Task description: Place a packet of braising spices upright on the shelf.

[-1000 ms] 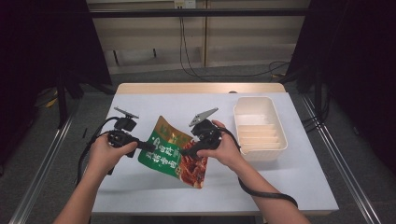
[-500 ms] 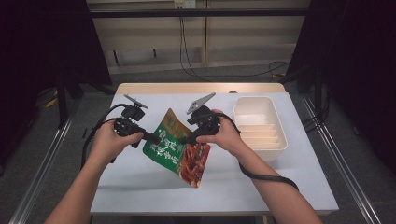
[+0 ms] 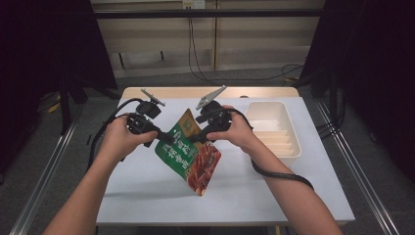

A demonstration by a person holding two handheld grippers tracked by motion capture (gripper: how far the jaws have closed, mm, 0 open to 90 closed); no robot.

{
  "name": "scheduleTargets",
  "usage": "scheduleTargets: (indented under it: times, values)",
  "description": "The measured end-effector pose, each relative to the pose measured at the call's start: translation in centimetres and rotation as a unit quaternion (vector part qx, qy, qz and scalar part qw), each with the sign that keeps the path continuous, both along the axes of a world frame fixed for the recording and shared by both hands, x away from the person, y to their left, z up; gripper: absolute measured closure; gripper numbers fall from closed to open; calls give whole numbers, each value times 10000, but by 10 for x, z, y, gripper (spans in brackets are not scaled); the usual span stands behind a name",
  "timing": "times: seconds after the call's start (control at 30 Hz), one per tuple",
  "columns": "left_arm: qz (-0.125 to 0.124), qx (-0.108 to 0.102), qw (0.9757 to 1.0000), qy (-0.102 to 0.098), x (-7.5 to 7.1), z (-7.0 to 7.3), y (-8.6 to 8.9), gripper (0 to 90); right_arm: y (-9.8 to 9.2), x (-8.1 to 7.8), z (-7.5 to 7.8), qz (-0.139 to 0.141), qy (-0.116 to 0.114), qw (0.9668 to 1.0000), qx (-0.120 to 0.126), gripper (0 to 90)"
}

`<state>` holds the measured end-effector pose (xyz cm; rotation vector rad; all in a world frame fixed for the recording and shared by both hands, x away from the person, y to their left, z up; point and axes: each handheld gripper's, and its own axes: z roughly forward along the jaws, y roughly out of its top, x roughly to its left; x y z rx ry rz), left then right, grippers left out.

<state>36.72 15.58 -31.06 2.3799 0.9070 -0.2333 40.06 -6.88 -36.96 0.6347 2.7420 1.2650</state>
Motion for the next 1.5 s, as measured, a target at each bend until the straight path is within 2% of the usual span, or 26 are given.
scheduleTargets:
  times: [0.07, 0.17, 0.27, 0.33, 0.37, 0.53, 0.6, 0.67, 0.7, 0.73, 0.83, 0.9, 0.97, 1.0, 1.17, 1.23, 1.3, 1.43, 1.47, 1.5]
  values:
    - [-33, 26, 10000, -2, 0, 2, -2, 900, 0, 2, 2, 17, 74, 10000, -1, 128]
    - [-130, 60, 9999, -19, 1, 4, -5, 900, 0, 5, 5, 78, 5, 9999, -90, 137]
    - [-96, 10, 10000, -26, 0, 5, -6, 900, 0, 6, 7, 140, 8, 9998, -167, 137]
    - [-62, -41, 10000, -32, 0, 5, -8, 900, 1, 8, 8, 230, 5, 9995, -234, 140]
    - [-138, 5, 9999, -53, 0, 6, -8, 900, 2, 9, 8, 351, -13, 9990, -272, 145]
    - [-234, 56, 9996, -115, 1, 7, -9, 900, 5, 10, 13, 486, -49, 9984, -290, 141]
    - [-251, 52, 9996, -122, 2, 8, -10, 900, 7, 11, 15, 567, -120, 9976, -378, 141]
    - [-112, -22, 9999, -121, 1, 7, -11, 900, 9, 12, 17, 642, -76, 9972, -380, 141]
    - [-212, 44, 9997, -146, 2, 8, -10, 900, 9, 14, 18, 675, -28, 9970, -366, 148]
    - [-212, 44, 9997, -146, 2, 8, -10, 900, 9, 14, 18, 675, -28, 9970, -366, 148]
    - [-170, -6, 9997, -147, 2, 7, -10, 900, 8, 14, 19, 811, -81, 9960, -364, 213]
    - [-203, -7, 9997, -153, 3, 8, -10, 900, 8, 14, 19, 840, -96, 9958, -357, 214]
    - [-271, 43, 9996, -117, 4, 9, -10, 900, 9, 13, 19, 845, -124, 9955, -413, 226]
    - [-298, 56, 9994, -148, 4, 8, -10, 900, 9, 14, 19, 916, -209, 9943, -495, 240]
    - [-296, 17, 9994, -160, 4, 8, -10, 900, 6, 14, 23, 981, -338, 9922, -685, 315]
    - [-294, 7, 9994, -169, 5, 9, -10, 900, 5, 14, 24, 984, -331, 9921, -698, 328]
    - [-129, -105, 9998, -140, 3, 9, -12, 900, 1, 13, 25, 1005, -348, 9917, -723, 363]
    - [-261, -46, 9995, -177, 7, 12, -10, 900, -6, 11, 29, 1071, -347, 9904, -804, 407]
    - [-171, -57, 9996, -202, 6, 13, -12, 900, -8, 10, 30, 1097, -319, 9899, -840, 419]
    - [-302, 0, 9993, -242, 8, 15, -11, 900, -11, 9, 31, 1127, -311, 9894, -864, 450]
